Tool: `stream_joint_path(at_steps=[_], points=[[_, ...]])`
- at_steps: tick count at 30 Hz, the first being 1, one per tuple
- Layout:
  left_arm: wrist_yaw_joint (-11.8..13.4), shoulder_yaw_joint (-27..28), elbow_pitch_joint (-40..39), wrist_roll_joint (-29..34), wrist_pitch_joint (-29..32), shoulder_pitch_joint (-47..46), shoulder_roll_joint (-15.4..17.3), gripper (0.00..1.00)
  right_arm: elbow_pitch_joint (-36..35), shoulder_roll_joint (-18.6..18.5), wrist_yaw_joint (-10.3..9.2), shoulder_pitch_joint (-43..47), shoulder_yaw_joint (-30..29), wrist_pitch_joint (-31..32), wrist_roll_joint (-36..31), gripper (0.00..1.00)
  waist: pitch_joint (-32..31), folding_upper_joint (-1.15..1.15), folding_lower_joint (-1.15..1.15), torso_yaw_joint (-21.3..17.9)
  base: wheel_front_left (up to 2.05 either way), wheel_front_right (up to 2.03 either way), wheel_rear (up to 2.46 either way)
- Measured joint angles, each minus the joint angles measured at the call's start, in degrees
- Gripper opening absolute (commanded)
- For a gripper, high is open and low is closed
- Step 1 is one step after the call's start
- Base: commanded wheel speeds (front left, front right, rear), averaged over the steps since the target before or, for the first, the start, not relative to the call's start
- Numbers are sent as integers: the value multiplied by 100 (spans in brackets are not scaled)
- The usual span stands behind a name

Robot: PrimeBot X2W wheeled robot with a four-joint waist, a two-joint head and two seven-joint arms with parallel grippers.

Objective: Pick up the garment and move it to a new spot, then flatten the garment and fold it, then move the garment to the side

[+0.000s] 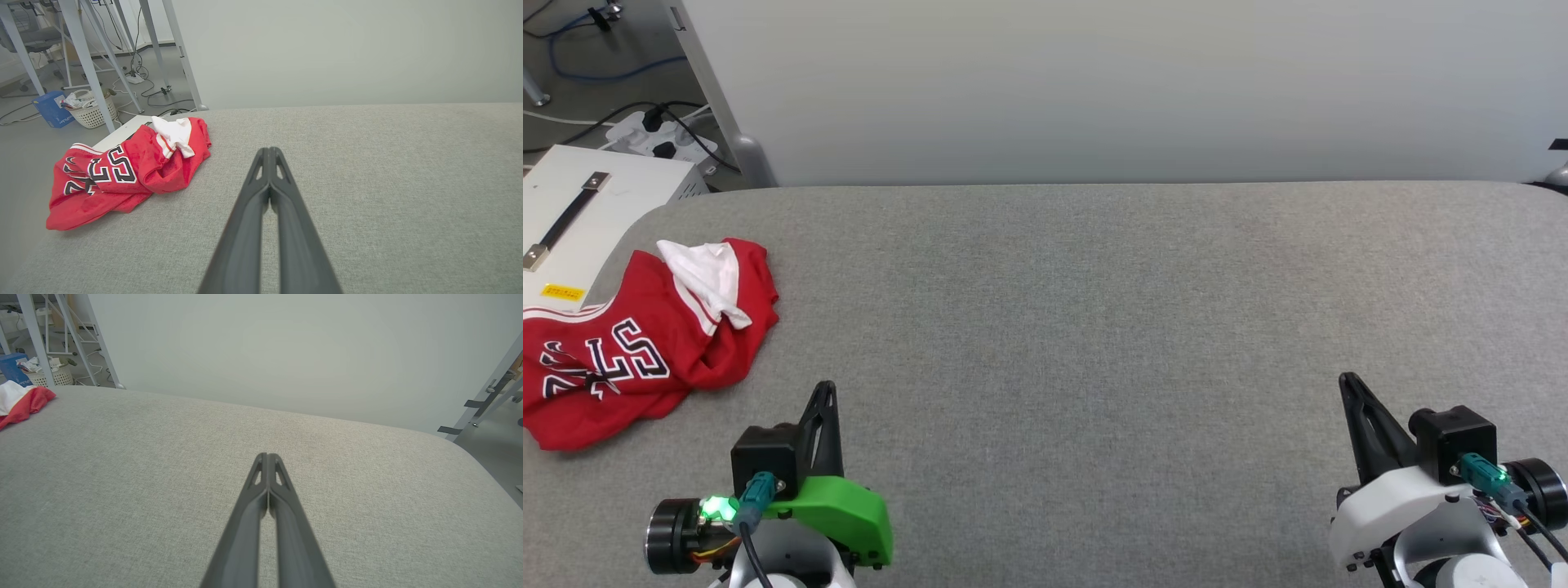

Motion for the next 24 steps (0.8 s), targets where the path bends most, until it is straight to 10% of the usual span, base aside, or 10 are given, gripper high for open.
stream_joint_path(at_steps=[24], points=[[0, 0, 0, 0, 0, 0, 0, 0, 0, 0, 0, 0, -2, 0, 0, 0, 0, 0, 0, 0, 0, 0, 0]])
